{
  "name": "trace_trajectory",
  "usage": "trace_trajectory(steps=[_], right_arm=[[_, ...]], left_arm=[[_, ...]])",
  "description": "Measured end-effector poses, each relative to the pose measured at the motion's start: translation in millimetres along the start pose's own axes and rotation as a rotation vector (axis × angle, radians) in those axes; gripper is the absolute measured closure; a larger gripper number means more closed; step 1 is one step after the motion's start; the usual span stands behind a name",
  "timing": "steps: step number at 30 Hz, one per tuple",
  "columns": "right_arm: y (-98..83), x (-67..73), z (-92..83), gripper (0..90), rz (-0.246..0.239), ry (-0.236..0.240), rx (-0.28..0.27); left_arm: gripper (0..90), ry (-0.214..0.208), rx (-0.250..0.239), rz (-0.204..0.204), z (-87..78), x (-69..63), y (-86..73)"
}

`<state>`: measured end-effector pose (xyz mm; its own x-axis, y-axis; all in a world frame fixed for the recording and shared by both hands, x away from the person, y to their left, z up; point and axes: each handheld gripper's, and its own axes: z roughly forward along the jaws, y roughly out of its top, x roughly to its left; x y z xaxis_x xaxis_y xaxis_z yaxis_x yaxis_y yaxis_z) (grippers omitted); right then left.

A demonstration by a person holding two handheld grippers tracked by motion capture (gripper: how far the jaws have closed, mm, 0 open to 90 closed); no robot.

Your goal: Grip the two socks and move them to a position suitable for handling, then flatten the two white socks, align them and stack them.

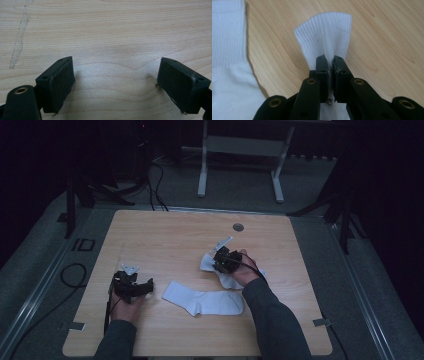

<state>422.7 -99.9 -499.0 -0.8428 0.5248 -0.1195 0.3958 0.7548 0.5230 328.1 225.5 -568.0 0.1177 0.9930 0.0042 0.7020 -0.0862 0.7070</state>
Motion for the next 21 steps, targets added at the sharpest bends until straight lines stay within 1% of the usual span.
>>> trace_trajectory(steps=[5, 10, 12, 14, 17, 18, 21], right_arm=[[-1.7, -0.1, -8.4, 84.4, -0.011, -0.008, -0.004], [-3.0, -0.9, -23.4, 84.3, -0.021, -0.016, -0.021], [-3.2, -1.1, -25.2, 84.4, -0.024, -0.021, -0.020], [-3.7, -1.9, -34.0, 84.4, -0.036, -0.031, -0.023], [-3.8, -1.5, -43.0, 84.2, -0.039, -0.035, -0.037], [-3.8, -1.5, -43.0, 84.2, -0.039, -0.035, -0.037], [-5.6, -0.9, -54.7, 84.2, -0.042, -0.047, -0.056]], left_arm=[[14.2, 0.000, 0.000, 0.000, 0.0, 0.0, 0.0], [14.1, 0.000, 0.000, 0.000, 0.0, 0.0, 0.0], [14.1, 0.000, 0.000, -0.001, 0.0, 0.0, 0.0], [14.1, 0.000, 0.000, 0.001, 0.0, 0.1, 0.0], [14.1, 0.000, 0.000, 0.001, 0.0, 0.1, 0.0], [14.1, 0.000, 0.000, 0.001, 0.0, 0.1, 0.0], [14.1, 0.000, -0.003, -0.002, 0.2, -0.1, 0.0]])
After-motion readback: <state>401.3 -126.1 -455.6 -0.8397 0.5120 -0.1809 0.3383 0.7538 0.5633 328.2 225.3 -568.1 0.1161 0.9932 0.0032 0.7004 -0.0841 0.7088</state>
